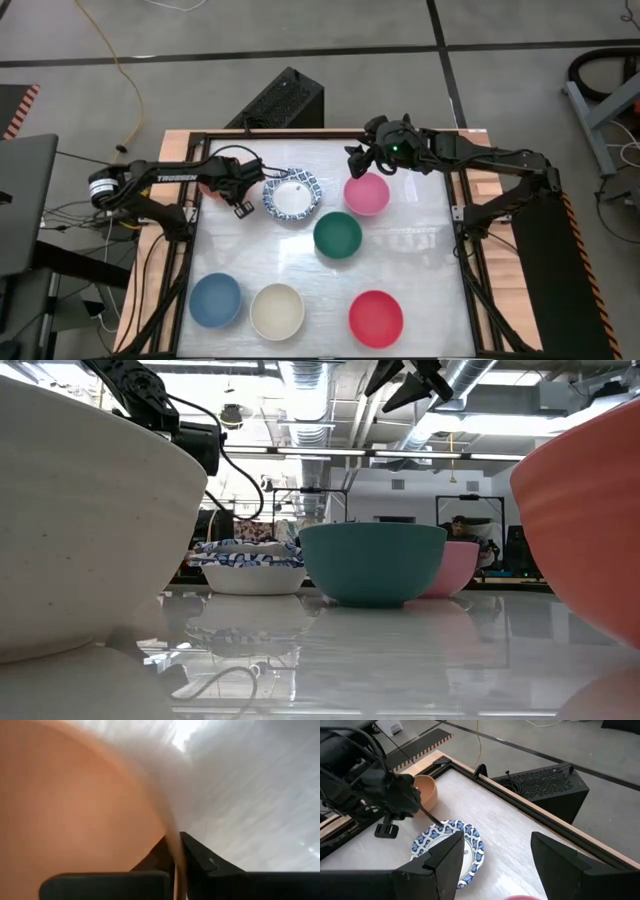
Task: Nest bowls inside each other
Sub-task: Stack the brown bowl on top of the white patterned bowl
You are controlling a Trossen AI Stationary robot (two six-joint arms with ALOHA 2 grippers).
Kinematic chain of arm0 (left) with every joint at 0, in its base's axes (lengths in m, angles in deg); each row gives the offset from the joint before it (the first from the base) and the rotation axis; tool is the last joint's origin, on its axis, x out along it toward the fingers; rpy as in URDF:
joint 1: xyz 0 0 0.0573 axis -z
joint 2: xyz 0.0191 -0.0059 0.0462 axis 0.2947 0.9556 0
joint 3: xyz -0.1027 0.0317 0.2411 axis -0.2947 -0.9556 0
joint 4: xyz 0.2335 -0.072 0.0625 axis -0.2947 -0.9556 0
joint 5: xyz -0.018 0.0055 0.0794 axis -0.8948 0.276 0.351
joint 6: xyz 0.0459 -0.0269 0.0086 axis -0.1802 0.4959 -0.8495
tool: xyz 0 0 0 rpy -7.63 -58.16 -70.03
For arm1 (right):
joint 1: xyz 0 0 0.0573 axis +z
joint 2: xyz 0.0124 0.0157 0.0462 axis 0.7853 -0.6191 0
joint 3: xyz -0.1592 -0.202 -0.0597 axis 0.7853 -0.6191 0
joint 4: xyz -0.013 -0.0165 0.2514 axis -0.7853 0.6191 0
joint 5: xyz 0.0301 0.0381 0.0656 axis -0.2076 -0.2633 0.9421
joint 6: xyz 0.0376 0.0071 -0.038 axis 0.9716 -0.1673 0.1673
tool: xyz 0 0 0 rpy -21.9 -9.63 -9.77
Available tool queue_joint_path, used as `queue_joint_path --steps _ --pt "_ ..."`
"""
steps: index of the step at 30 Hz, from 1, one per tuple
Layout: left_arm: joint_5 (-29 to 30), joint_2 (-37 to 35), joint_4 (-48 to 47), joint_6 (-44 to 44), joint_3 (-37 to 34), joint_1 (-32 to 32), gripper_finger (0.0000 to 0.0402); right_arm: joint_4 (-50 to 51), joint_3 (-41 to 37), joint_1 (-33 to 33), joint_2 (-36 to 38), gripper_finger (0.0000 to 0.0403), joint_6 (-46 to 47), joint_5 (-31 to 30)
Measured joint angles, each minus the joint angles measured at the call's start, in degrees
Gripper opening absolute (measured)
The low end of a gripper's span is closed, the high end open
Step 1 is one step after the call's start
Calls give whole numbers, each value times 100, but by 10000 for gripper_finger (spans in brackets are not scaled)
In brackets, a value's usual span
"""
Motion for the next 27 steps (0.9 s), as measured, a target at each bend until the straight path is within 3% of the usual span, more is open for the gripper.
queue_joint_path --steps 8,16,27 --pt "-67 -224 30 66 1 0 1 41 0 -13 0 249 45 -50" --pt "-311 -954 6 109 68 0 0 276 0 -299 0 249 42 -176" --pt "-230 -1623 198 -1036 1288 548 0 585 0 -815 0 249 -5 -138"
